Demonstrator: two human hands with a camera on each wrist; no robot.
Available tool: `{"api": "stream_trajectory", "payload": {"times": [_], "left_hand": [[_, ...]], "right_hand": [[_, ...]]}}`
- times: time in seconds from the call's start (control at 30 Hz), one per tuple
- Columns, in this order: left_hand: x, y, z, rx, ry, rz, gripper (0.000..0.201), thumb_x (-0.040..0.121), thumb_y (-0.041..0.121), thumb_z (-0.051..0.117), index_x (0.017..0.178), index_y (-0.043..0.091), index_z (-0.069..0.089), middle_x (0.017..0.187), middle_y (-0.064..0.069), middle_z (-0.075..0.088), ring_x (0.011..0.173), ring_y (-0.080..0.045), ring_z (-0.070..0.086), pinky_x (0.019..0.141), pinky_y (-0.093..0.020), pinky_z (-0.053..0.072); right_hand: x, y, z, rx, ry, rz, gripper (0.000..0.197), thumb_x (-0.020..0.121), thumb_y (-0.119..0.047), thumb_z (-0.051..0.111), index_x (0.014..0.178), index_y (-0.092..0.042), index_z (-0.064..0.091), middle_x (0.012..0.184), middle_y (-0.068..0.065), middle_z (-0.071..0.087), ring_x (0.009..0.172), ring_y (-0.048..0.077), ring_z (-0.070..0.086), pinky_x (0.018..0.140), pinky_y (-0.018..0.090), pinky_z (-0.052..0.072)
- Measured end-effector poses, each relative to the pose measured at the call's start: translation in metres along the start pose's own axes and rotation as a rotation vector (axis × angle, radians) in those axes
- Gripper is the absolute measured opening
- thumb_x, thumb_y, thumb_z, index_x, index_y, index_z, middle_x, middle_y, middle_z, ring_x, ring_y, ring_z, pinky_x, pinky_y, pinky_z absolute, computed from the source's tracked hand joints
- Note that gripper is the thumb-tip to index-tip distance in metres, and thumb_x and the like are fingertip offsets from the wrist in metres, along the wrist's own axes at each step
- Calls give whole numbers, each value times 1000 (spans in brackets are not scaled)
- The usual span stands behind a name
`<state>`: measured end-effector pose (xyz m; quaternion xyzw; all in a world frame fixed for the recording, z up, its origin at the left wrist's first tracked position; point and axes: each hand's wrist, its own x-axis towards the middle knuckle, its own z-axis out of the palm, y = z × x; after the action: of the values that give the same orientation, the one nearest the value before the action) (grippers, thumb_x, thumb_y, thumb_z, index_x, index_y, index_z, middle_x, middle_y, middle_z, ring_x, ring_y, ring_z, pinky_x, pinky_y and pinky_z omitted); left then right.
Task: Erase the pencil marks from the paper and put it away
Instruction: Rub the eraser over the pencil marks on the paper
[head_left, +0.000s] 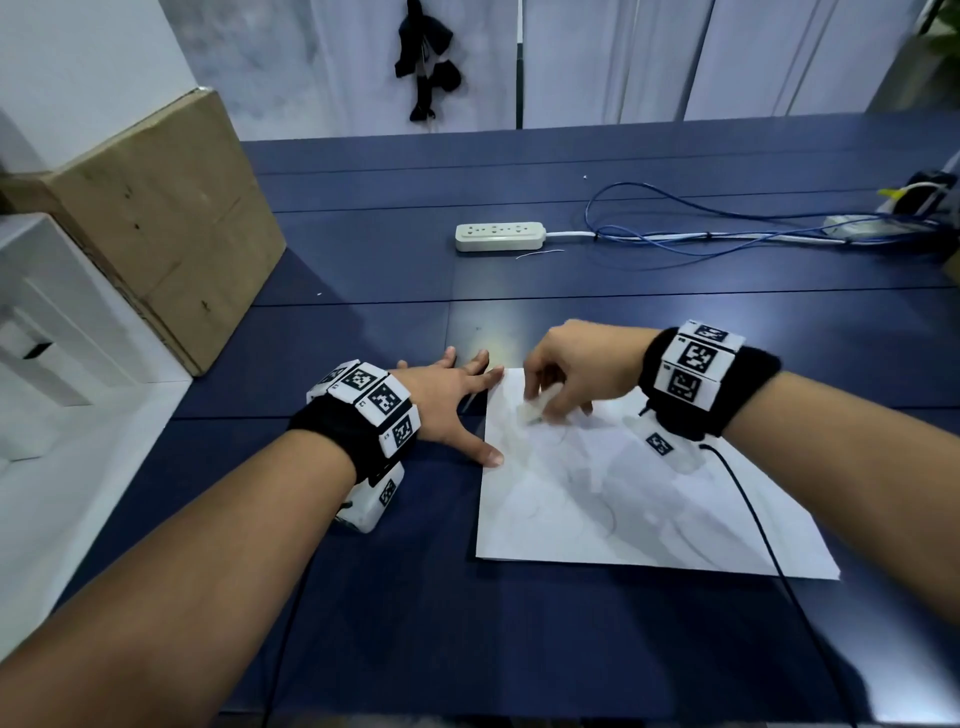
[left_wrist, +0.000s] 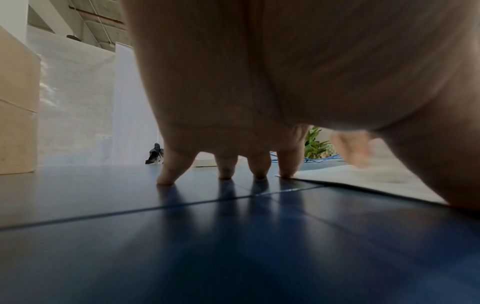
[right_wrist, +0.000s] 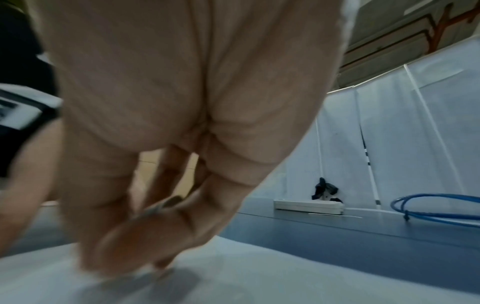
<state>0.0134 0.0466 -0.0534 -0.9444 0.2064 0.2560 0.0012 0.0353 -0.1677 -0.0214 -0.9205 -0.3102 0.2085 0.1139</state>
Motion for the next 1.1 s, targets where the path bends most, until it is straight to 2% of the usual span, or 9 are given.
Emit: {"api": "stream_trajectory", "payload": {"times": [0.13, 0.23, 0.33, 0.53, 0.63, 0.73, 0.97, 1.03, 1.1], "left_hand": [[0, 0, 0, 2, 2, 2, 123, 60, 85, 60, 153, 40, -6, 161, 16, -13, 148, -21, -16, 107, -75, 6], [1, -1, 1, -1, 0, -1, 122, 60, 85, 61, 153, 40, -6, 160, 17, -14, 148, -21, -17, 107, -76, 6], [1, -1, 1, -10, -5, -5, 122, 60, 84, 61, 152, 41, -7, 160, 18, -15, 148, -21, -17, 107, -75, 5], [0, 0, -1, -6, -13, -1, 122, 61, 85, 60, 152, 41, -8, 160, 16, -15, 148, -21, -18, 107, -75, 4], [1, -1, -1, 3, -11, 0, 123, 61, 85, 60, 153, 40, -7, 160, 16, -15, 148, -22, -17, 107, -76, 6], [2, -2, 1, 6, -3, 4, 123, 61, 85, 60, 153, 40, -7, 160, 17, -15, 148, -22, -16, 107, -76, 7], [0, 0, 0, 10, 4, 1, 121, 61, 85, 59, 153, 41, -6, 161, 16, -14, 148, -22, -15, 107, -75, 7], [0, 0, 0, 11, 2, -1, 121, 61, 85, 60, 153, 41, -6, 160, 17, -14, 148, -21, -15, 108, -74, 8], [0, 0, 0, 8, 0, -4, 122, 61, 84, 61, 153, 40, -7, 160, 17, -14, 148, -21, -15, 108, -74, 8]], "right_hand": [[9, 8, -2, -2, 140, 60, 14, 78, -24, 75, 82, -27, 62, 79, -7, 63, 52, 17, 68, 59, 30, 57], [-8, 3, 5, 69, -15, -6, 14, 76, -19, 79, 85, -20, 68, 64, -11, 64, 48, 14, 64, 58, 29, 56], [-15, -4, 8, 70, -143, -47, 18, 75, -18, 81, 90, -16, 72, 64, -10, 67, 49, 13, 64, 59, 26, 54], [9, 11, -4, -18, 163, 110, 21, 79, -21, 74, 75, -29, 56, 90, 1, 64, 56, 22, 69, 57, 34, 59], [-6, 7, 2, 41, 25, 24, 15, 77, -18, 77, 77, -25, 64, 75, -2, 68, 49, 14, 64, 54, 27, 56], [-17, -1, 8, 81, -157, -39, 17, 74, -17, 80, 88, -18, 71, 74, -2, 72, 46, 11, 63, 61, 31, 56], [11, 10, -2, 48, 170, 92, 15, 77, -18, 75, 79, -25, 62, 78, -5, 66, 55, 16, 71, 66, 32, 60], [3, 7, 2, 72, 114, 58, 14, 75, -18, 77, 80, -25, 65, 76, -6, 68, 57, 16, 71, 66, 33, 60], [-10, -2, 8, 122, -73, -5, 14, 74, -16, 79, 84, -20, 70, 74, -2, 73, 53, 15, 69, 65, 32, 59]]}}
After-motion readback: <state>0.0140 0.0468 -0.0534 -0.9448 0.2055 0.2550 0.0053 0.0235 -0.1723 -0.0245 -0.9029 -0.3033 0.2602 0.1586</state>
